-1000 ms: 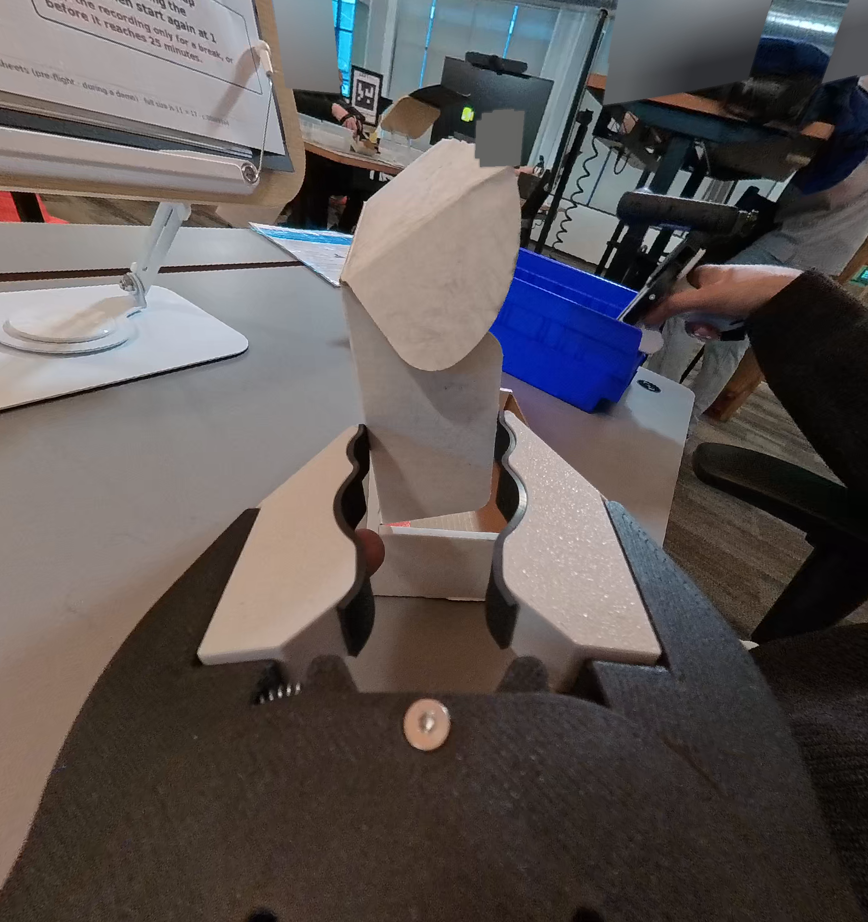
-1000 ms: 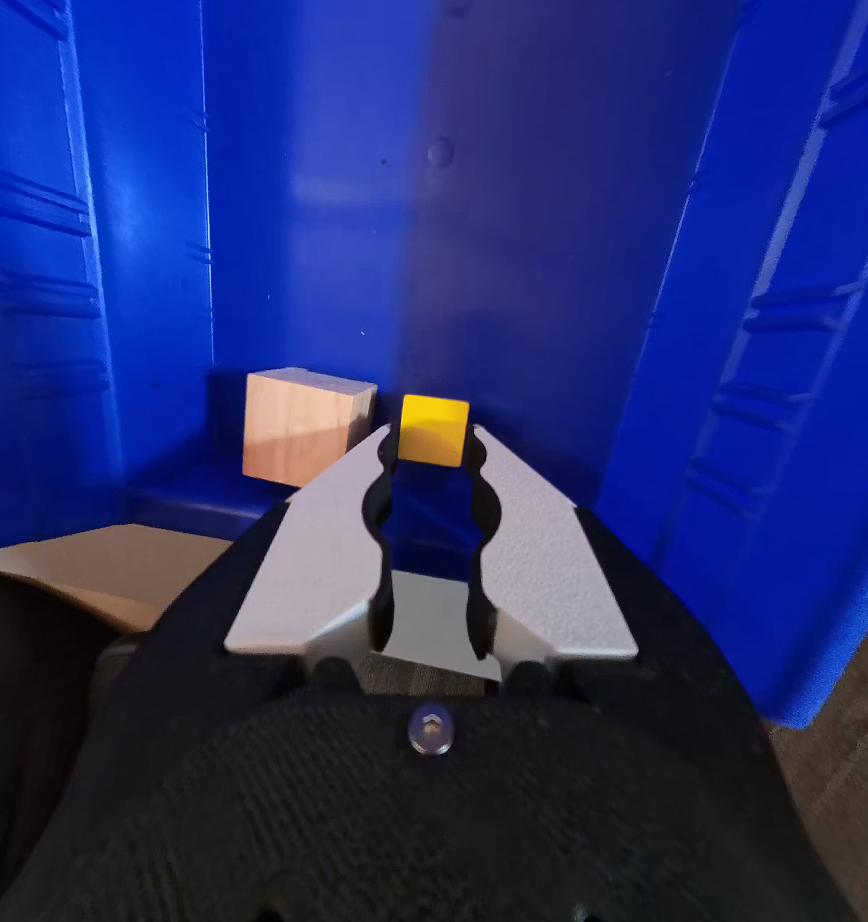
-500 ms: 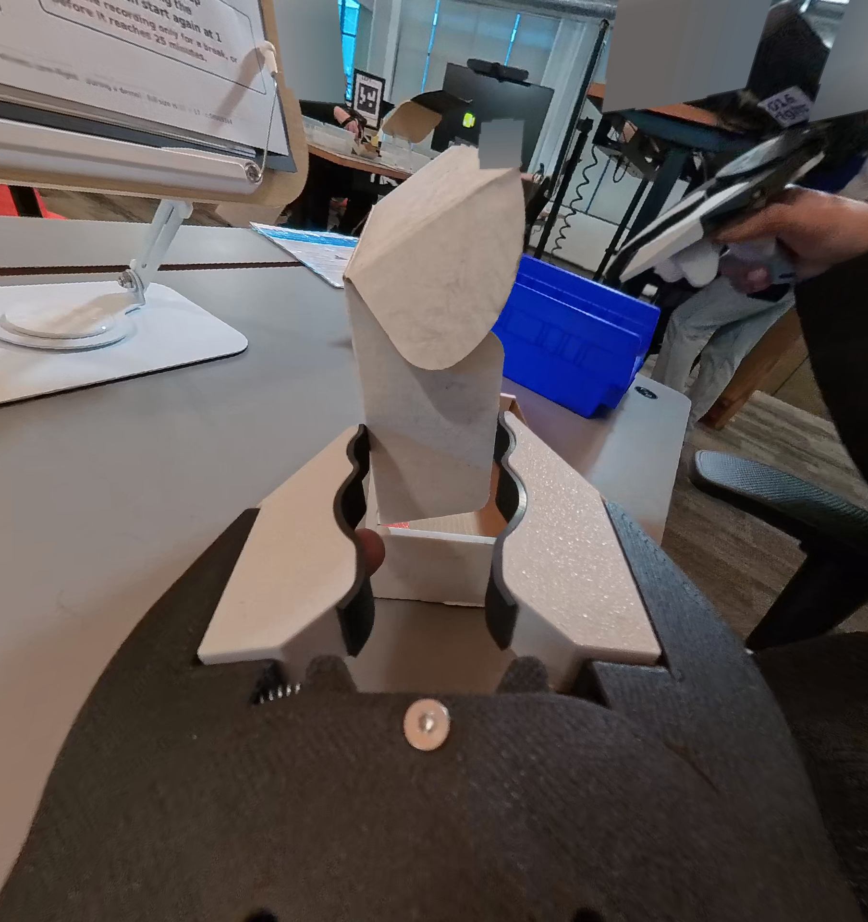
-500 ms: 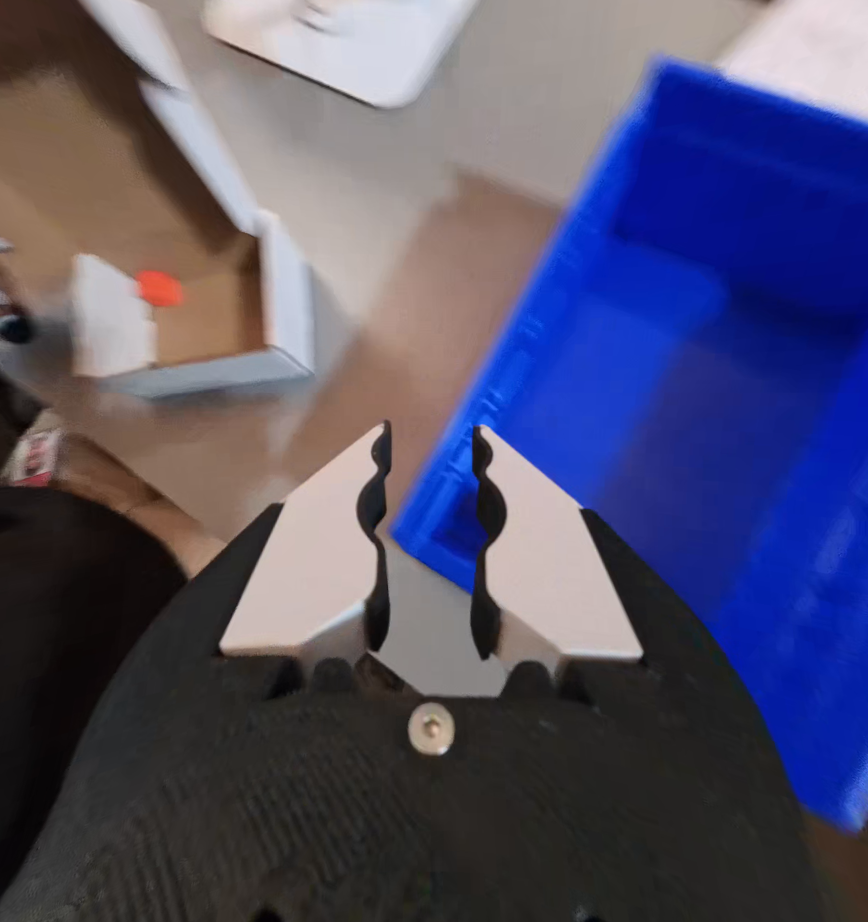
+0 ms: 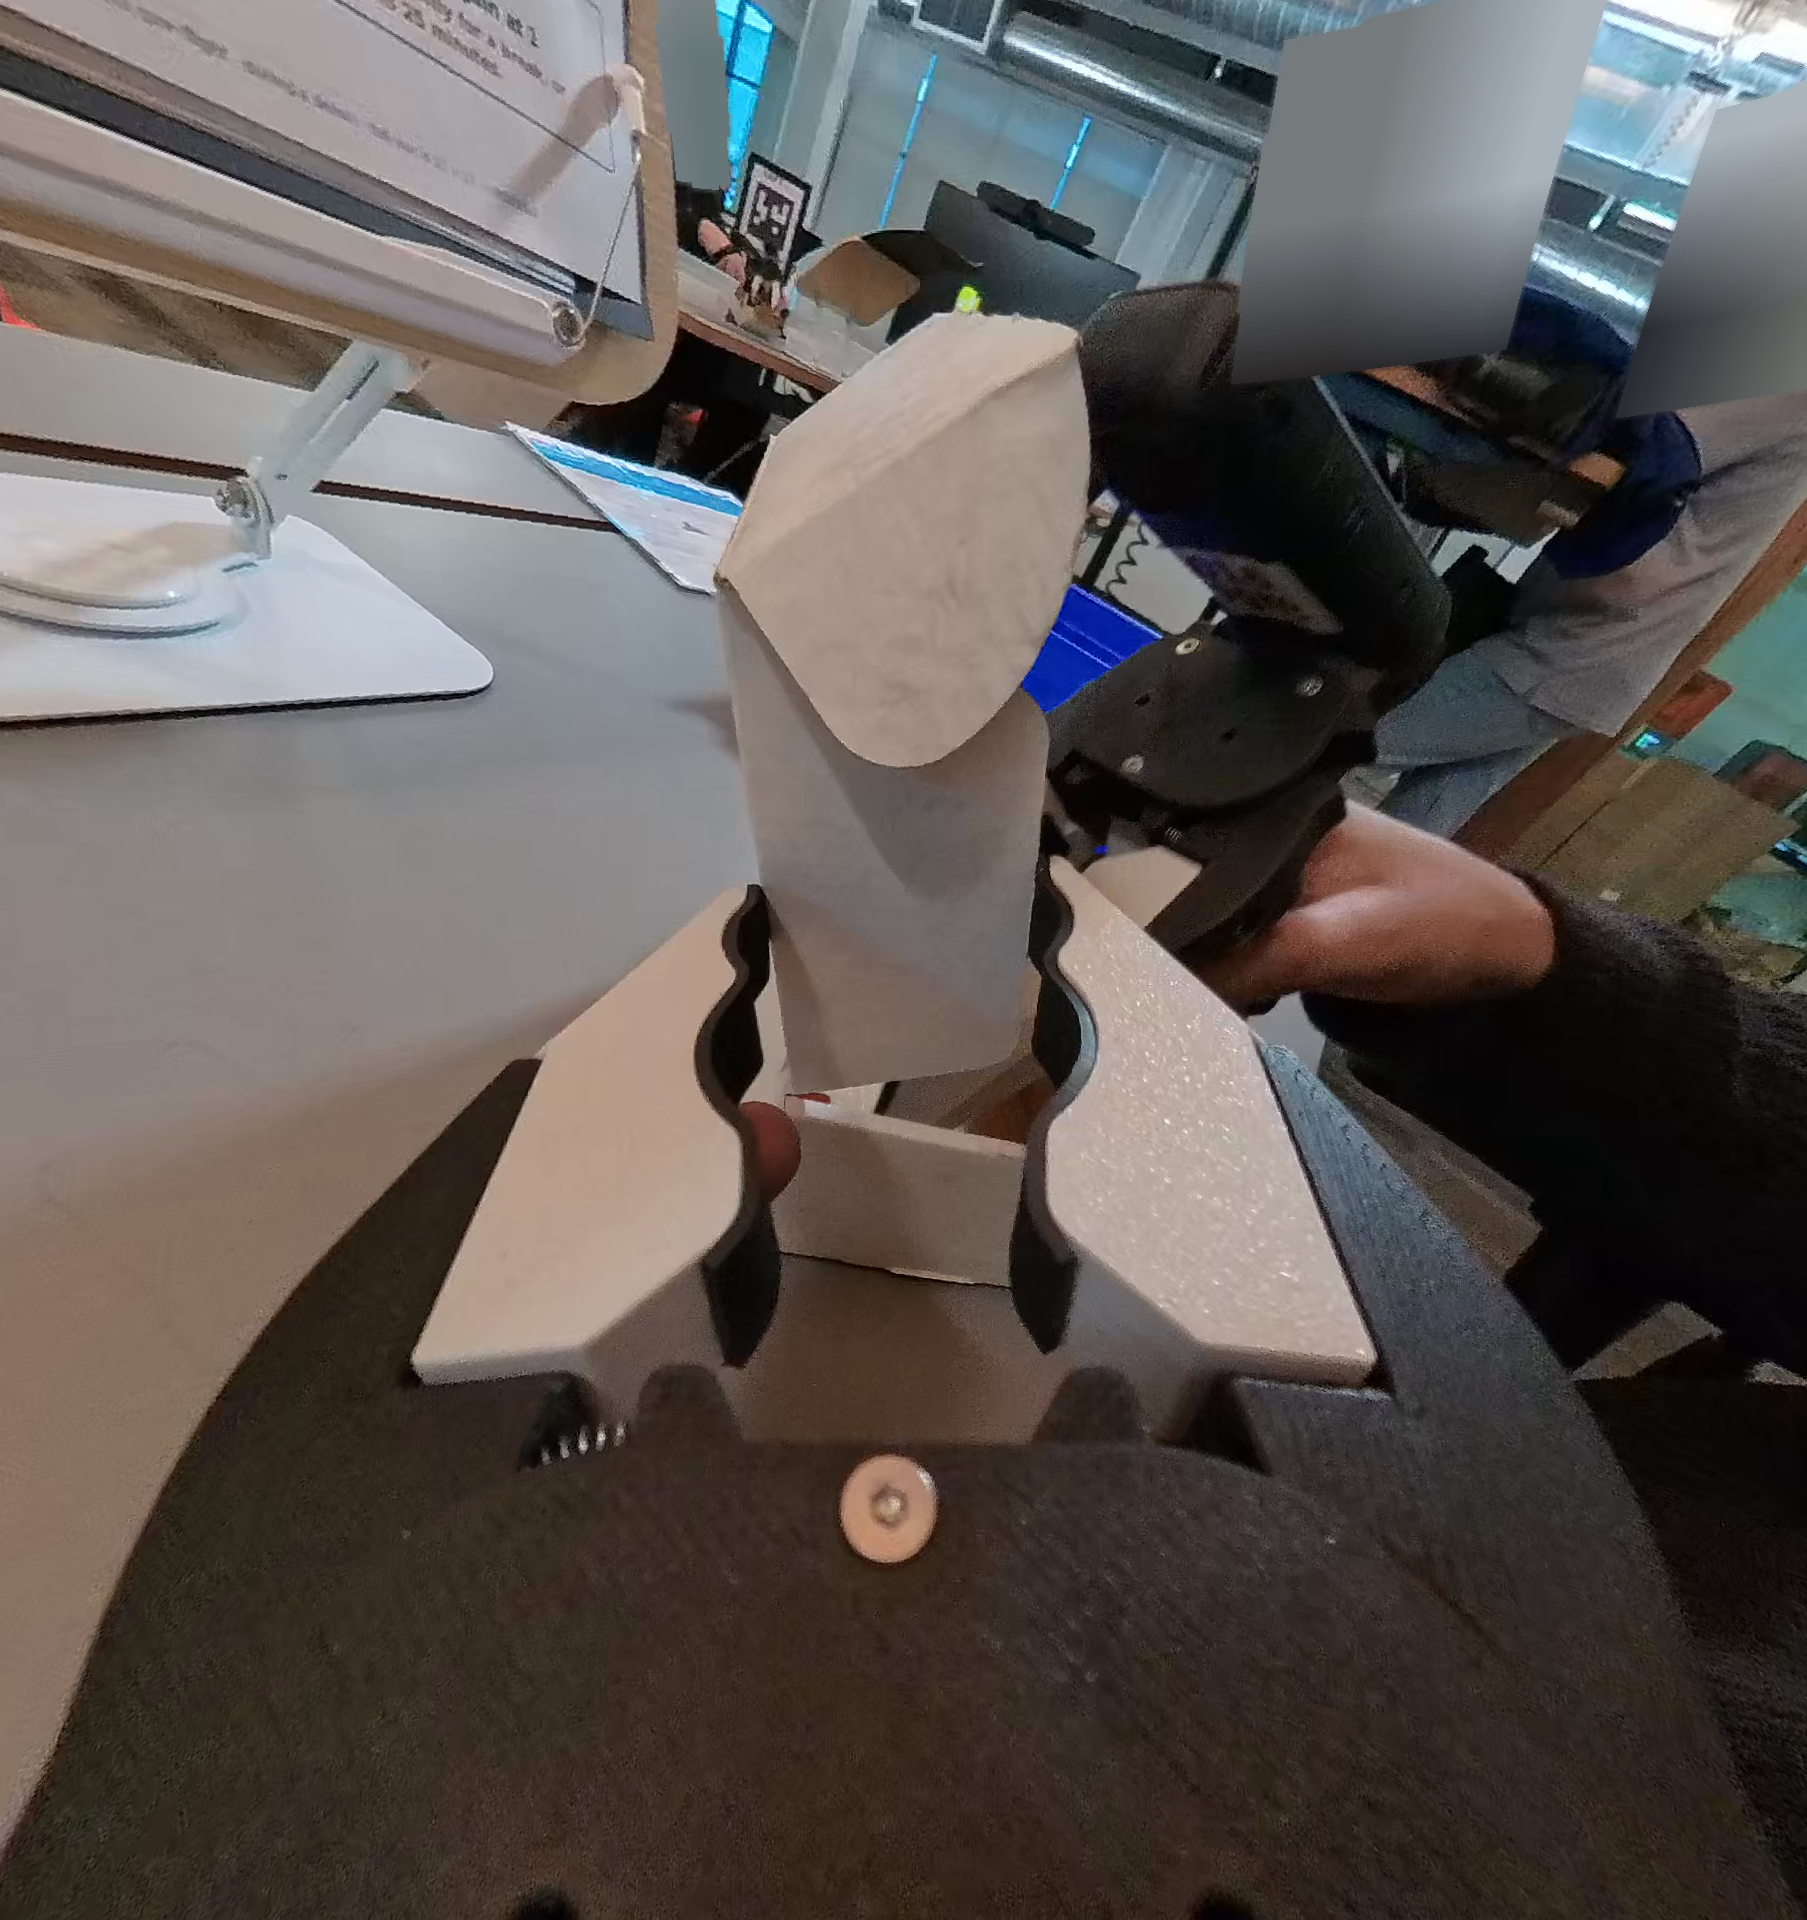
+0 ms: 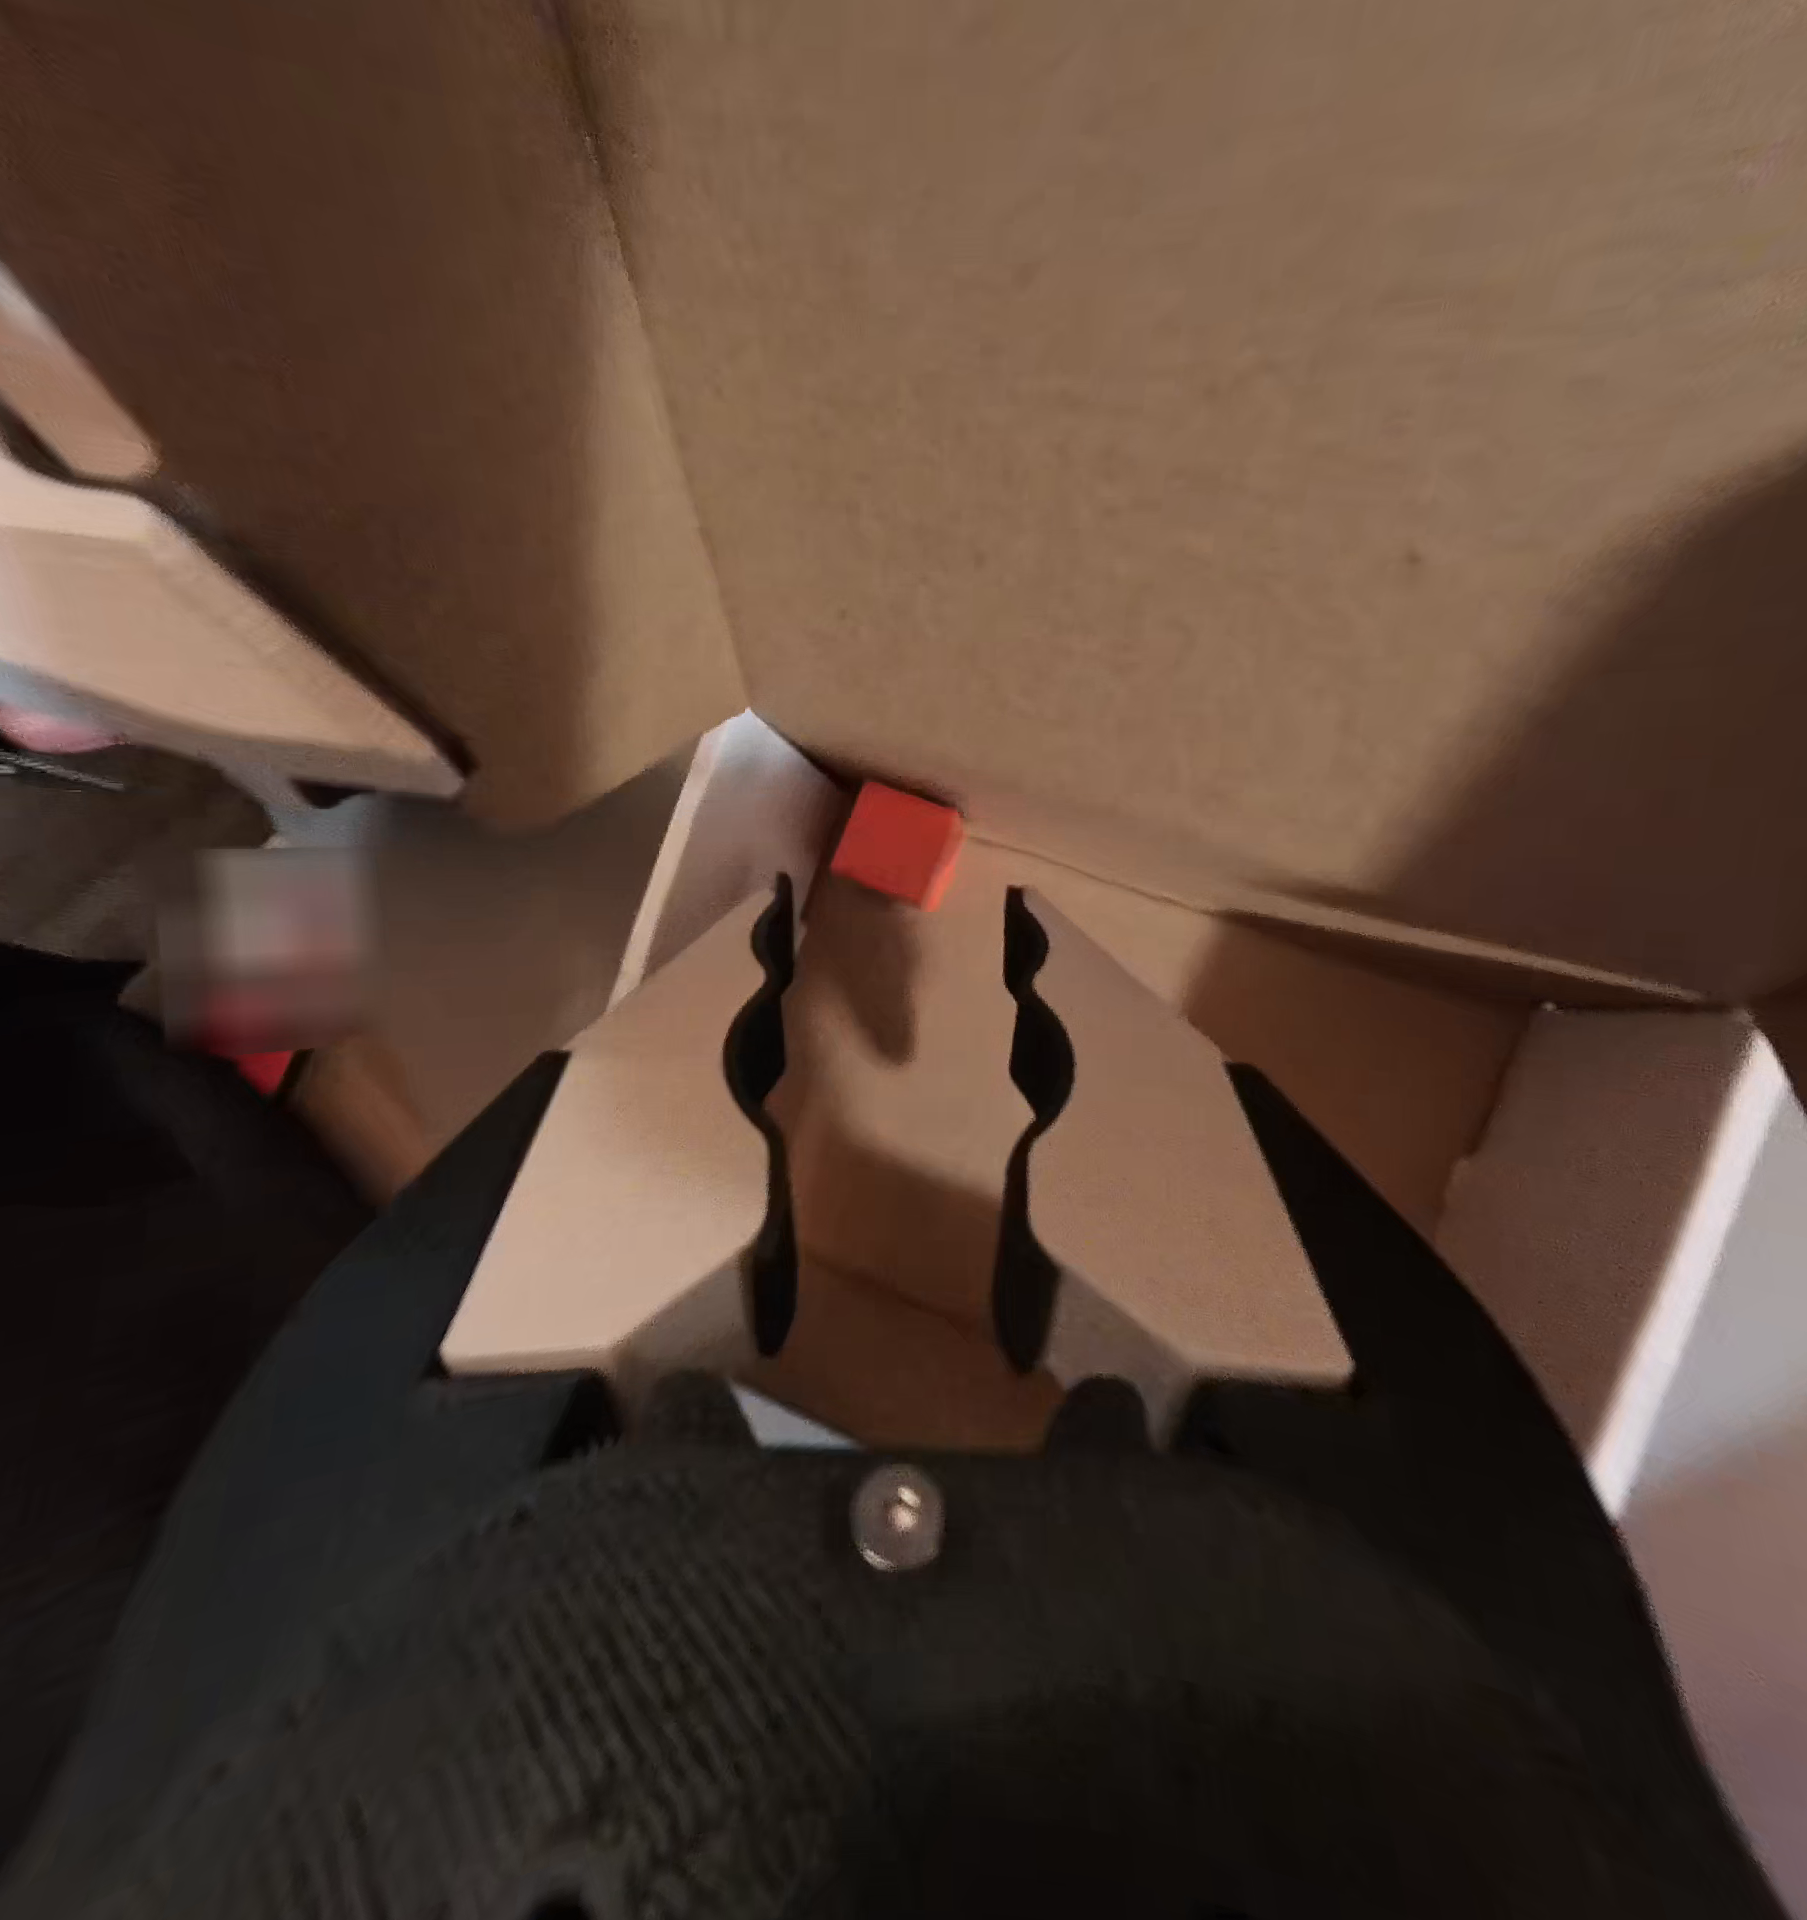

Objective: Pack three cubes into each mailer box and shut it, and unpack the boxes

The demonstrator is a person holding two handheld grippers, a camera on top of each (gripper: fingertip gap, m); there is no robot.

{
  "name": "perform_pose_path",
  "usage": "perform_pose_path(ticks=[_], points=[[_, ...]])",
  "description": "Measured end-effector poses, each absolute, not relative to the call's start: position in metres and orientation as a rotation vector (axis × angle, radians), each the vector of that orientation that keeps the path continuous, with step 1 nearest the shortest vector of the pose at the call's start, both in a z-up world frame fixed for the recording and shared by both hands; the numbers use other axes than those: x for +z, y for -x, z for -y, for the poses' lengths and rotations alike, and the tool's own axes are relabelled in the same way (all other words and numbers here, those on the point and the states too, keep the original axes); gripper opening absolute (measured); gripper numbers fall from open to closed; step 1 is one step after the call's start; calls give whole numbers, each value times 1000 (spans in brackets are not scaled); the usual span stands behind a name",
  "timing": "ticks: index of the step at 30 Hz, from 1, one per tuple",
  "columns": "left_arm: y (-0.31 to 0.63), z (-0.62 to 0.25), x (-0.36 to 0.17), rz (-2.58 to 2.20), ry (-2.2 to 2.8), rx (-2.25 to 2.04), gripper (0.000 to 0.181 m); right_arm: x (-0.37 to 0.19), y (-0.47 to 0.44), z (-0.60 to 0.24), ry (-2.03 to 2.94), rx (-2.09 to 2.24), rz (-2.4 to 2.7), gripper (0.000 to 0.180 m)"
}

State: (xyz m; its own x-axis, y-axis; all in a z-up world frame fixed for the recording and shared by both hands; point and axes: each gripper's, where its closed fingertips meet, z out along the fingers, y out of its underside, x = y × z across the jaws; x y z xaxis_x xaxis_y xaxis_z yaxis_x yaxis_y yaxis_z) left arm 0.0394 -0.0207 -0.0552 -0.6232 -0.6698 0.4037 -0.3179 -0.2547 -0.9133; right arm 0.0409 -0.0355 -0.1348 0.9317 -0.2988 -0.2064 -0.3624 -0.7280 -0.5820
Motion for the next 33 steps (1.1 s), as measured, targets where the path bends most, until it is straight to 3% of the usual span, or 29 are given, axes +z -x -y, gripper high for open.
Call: perform_pose_path(ticks=[8, 13, 17, 21, 25, 33], points=[[-39, 19, -55, -1736, 1209, -1981, 49, -147, -43, 25, 2520, 44, -444, 22], [-40, 17, -55, -1726, 1206, -1966, 49, -98, -44, 51, 2356, 117, -479, 21], [-40, 16, -55, -1726, 1194, -1956, 49, -40, -81, 132, 2215, -122, -625, 22], [-40, 17, -54, -1725, 1183, -1954, 49, -1, -146, 292, 2088, -563, -992, 21], [-41, 19, -54, -1729, 1180, -1949, 49, -26, -169, 423, 2046, -657, -1326, 22], [-39, 27, -56, -1766, 1130, -1902, 49, -119, -161, 462, 2346, -518, -1485, 22]])
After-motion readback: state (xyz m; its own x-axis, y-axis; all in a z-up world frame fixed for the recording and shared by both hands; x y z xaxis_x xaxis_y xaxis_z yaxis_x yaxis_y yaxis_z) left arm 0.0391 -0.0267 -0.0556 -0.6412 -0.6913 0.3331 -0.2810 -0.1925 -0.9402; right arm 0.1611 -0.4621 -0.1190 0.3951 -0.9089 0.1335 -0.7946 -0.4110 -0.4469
